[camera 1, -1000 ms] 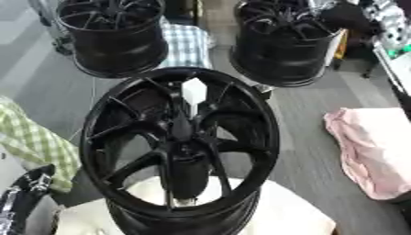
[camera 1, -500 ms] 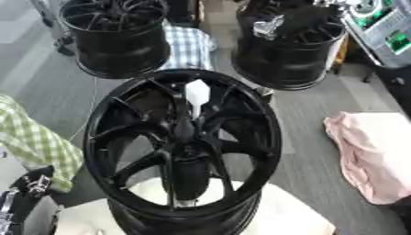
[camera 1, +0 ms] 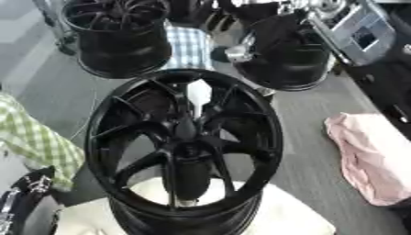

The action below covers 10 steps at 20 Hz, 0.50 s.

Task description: Pull the pin out of the wheel hub.

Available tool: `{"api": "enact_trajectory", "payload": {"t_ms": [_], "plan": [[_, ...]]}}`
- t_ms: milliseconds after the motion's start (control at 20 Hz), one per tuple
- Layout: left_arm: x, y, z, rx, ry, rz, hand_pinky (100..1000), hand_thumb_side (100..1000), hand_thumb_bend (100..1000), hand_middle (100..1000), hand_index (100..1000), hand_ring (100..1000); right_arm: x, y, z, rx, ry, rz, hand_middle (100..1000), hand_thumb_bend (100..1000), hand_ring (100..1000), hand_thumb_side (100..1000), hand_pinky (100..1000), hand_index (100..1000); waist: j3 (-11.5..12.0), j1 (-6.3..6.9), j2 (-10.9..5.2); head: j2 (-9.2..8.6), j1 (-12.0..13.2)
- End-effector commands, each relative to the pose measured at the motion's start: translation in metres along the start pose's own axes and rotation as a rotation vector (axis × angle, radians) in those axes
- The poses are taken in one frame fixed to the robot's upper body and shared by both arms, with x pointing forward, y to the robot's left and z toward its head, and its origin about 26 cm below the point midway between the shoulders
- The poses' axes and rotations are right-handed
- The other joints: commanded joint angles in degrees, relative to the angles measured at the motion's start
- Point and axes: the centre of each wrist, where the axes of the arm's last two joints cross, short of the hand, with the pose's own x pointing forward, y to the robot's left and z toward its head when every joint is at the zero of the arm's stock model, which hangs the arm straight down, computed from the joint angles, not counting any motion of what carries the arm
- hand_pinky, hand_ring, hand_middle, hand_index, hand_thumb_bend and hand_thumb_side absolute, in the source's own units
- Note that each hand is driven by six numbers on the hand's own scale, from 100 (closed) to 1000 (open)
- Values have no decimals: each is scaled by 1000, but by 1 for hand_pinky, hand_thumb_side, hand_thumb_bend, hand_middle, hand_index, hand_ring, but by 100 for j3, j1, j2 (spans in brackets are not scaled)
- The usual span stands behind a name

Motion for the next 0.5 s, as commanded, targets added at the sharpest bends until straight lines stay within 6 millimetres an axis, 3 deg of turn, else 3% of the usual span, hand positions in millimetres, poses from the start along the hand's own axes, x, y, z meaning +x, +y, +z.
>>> {"api": "enact_trajectory", "payload": {"t_ms": [50, 500], "plan": [[11, 8, -5, -5, -32, -32, 753, 610, 401, 720, 808, 761, 0, -6, -10, 29, 27, 33, 926, 307, 930, 435, 887, 975, 13, 26, -82, -9, -29], [12, 6, -6, -13, -37, -31, 753, 610, 401, 720, 808, 761, -30, 15, -40, 62, 126, 61, 918, 308, 935, 430, 892, 979, 35, 46, -72, -9, -59]]}}
